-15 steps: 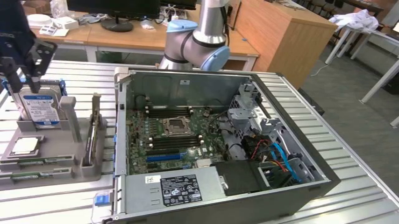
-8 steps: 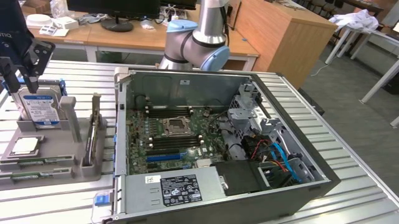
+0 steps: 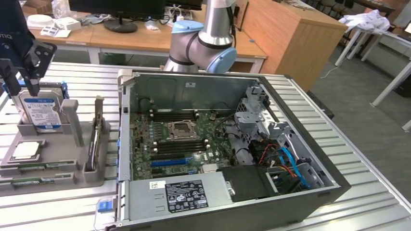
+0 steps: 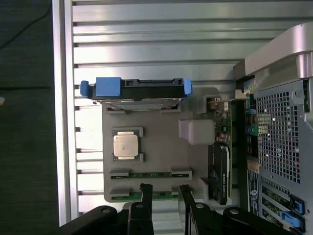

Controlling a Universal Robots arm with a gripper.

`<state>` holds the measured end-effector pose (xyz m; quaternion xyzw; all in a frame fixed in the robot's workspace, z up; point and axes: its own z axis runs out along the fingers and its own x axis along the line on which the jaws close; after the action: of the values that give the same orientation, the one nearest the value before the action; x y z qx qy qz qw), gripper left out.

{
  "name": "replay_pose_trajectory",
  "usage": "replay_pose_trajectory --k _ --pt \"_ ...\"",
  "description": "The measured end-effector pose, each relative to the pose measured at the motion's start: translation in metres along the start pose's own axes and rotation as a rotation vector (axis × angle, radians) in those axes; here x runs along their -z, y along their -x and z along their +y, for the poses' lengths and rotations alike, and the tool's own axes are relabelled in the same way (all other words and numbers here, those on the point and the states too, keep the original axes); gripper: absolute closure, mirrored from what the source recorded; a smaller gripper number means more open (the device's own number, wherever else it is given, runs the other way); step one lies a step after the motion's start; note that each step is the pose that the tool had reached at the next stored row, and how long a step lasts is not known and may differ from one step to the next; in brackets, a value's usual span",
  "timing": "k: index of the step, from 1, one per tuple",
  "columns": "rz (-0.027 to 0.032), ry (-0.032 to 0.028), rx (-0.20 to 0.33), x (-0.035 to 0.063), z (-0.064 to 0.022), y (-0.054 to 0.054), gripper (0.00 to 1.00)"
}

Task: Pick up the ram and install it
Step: 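Pick up the ram and move it above insertion slot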

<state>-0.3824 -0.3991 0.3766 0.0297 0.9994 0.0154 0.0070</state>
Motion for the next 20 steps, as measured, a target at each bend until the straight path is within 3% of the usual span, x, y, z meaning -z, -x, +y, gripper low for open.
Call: replay_pose_trajectory --k 4,12,20 --pt "-0.0001 0.0006 0.018 0.0000 0.0000 0.000 0.65" --pt "0.0039 0.0029 0.162 -0.0023 -0.0001 0.000 0.65" --pt "0.0084 0.0048 0.307 -0.0127 -0.0004 0.000 0.65"
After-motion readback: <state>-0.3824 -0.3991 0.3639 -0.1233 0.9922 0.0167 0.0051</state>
